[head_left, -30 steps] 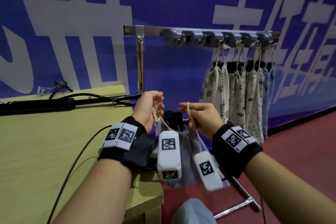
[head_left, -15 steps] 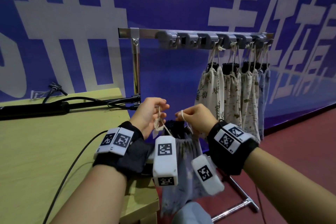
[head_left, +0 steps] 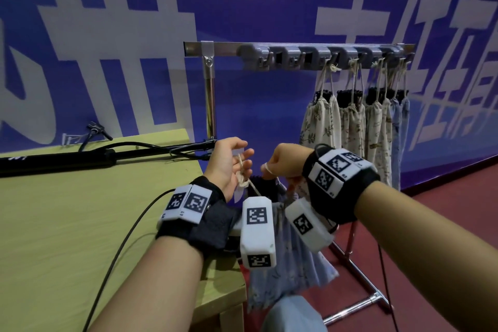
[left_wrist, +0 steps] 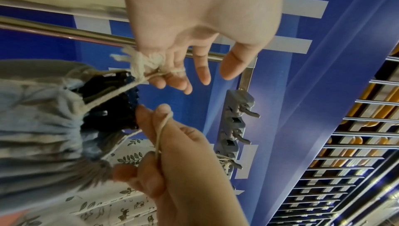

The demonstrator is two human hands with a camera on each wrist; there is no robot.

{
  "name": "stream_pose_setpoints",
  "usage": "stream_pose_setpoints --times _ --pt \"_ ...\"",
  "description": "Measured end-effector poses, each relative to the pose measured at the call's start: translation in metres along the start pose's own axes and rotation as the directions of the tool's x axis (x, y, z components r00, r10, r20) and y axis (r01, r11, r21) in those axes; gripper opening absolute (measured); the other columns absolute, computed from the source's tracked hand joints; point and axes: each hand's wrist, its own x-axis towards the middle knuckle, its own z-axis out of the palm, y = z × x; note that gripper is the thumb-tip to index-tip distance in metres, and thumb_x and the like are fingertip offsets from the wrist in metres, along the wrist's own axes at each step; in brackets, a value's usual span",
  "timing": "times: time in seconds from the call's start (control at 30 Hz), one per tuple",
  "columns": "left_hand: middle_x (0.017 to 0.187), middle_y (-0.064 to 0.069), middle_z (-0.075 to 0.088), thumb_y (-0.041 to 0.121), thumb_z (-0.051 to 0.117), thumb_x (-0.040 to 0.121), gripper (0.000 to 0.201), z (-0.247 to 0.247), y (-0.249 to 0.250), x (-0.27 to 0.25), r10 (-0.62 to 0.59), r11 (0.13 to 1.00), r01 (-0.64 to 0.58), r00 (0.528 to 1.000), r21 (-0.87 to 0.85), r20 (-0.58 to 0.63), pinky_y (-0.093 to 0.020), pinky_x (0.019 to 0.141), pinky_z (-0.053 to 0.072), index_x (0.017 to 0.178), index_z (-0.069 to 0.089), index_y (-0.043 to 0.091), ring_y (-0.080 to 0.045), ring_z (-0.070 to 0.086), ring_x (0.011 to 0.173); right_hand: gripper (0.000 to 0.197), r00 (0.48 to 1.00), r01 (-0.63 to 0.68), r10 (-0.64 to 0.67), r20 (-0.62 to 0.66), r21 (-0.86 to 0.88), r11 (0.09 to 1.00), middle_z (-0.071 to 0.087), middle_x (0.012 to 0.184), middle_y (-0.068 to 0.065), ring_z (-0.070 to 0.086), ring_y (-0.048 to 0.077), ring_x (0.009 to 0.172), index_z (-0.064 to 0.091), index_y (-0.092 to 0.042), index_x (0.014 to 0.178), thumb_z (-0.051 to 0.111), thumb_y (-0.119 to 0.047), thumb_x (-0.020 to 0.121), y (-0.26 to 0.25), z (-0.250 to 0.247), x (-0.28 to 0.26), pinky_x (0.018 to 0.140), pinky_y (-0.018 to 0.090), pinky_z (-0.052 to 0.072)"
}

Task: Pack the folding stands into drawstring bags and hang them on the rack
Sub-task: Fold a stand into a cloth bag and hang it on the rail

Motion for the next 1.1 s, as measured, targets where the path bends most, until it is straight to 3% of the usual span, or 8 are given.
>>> stream_pose_setpoints --times 0.2,0.3,0.33,0.4,0.5,0.8,0.93,1.1 --pt "0.08 -0.008 0.058 0.013 0.047 0.089 0.004 0.0 -0.001 0.0 0.009 0.999 -0.011 0.998 0.04 0.061 -0.03 0.063 0.041 0.088 0.051 0.012 -0.018 0.053 0.066 0.038 0.993 -0.113 0.112 -0.037 -0.032 0.993 0.037 0.02 -0.006 0.046 0.01 0.032 0.072 -0.003 0.096 0.047 -0.032 0.095 0.008 -0.003 0.002 0.046 0.022 0.039" --pt "0.072 -0.003 0.057 0.012 0.048 0.089 0.008 -0.001 -0.001 0.002 0.03 0.996 -0.034 0.999 0.08 0.041 -0.028 0.062 0.039 0.082 0.052 0.012 -0.017 0.054 0.066 0.039 0.986 -0.121 0.144 -0.079 0.244 0.962 0.055 0.036 -0.004 0.043 0.011 0.028 0.07 0.001 0.095 0.044 -0.028 0.096 0.018 0.005 0.008 0.044 0.023 0.041" --pt "0.067 -0.002 0.054 0.011 0.048 0.088 0.009 -0.001 -0.001 0.003 0.036 0.996 -0.038 0.999 0.081 0.026 -0.028 0.061 0.039 0.08 0.052 0.012 -0.017 0.052 0.063 0.038 0.987 -0.117 0.154 -0.04 0.468 0.876 0.063 0.048 -0.002 0.04 0.009 0.025 0.066 0.003 0.096 0.04 -0.024 0.098 0.022 0.008 0.008 0.04 0.02 0.04" --pt "0.06 -0.001 0.049 0.009 0.049 0.088 0.01 -0.002 0.0 0.005 0.049 0.997 -0.048 0.999 0.065 -0.008 -0.028 0.059 0.041 0.079 0.053 0.011 -0.016 0.049 0.058 0.031 0.987 -0.118 0.154 0.053 0.886 0.448 0.064 0.053 0.0 0.04 0.008 0.026 0.058 0.0 0.096 0.03 -0.011 0.099 0.03 0.011 0.003 0.035 0.014 0.038" --pt "0.063 -0.002 0.05 0.009 0.048 0.088 0.012 -0.004 0.0 0.008 0.043 0.996 -0.043 0.999 0.079 -0.001 -0.026 0.053 0.041 0.078 0.052 0.01 -0.013 0.041 0.051 0.031 0.982 -0.096 0.166 0.092 0.995 0.013 0.058 0.046 -0.001 0.044 0.008 0.034 0.057 -0.004 0.091 0.026 -0.003 0.087 0.044 0.008 -0.004 0.045 0.018 0.04" --pt "0.092 -0.004 0.053 -0.002 0.043 0.09 0.017 -0.001 -0.004 0.008 0.007 0.932 -0.043 0.995 0.36 0.101 -0.023 0.058 0.041 0.099 0.054 0.008 -0.017 0.054 0.071 0.041 0.991 0.082 0.068 -0.115 0.924 0.374 0.065 0.074 0.01 0.052 0.008 0.04 0.065 -0.003 0.08 0.031 0.019 0.081 0.023 0.02 -0.018 0.046 0.018 0.05" --pt "0.084 -0.008 0.051 -0.011 0.034 0.09 0.032 -0.005 -0.011 0.01 -0.093 0.831 0.013 0.989 0.557 0.116 -0.023 0.056 0.04 0.111 0.056 -0.001 -0.018 0.052 0.069 0.036 0.985 0.13 0.062 -0.161 0.929 0.347 0.056 0.051 0.004 0.054 0.015 0.043 0.058 -0.003 0.065 0.033 0.017 0.08 0.015 0.022 -0.019 0.048 0.022 0.049" --pt "0.084 0.0 0.061 0.003 0.06 0.087 0.021 -0.013 -0.011 0.011 -0.113 0.625 -0.039 0.984 0.78 0.139 -0.016 0.06 0.045 0.106 0.064 0.013 -0.012 0.058 0.077 0.026 0.994 0.106 -0.006 -0.106 0.987 0.123 0.038 0.056 0.002 0.039 0.013 0.04 0.043 -0.009 0.062 0.033 -0.007 0.086 0.008 0.02 -0.025 0.045 0.024 0.037"
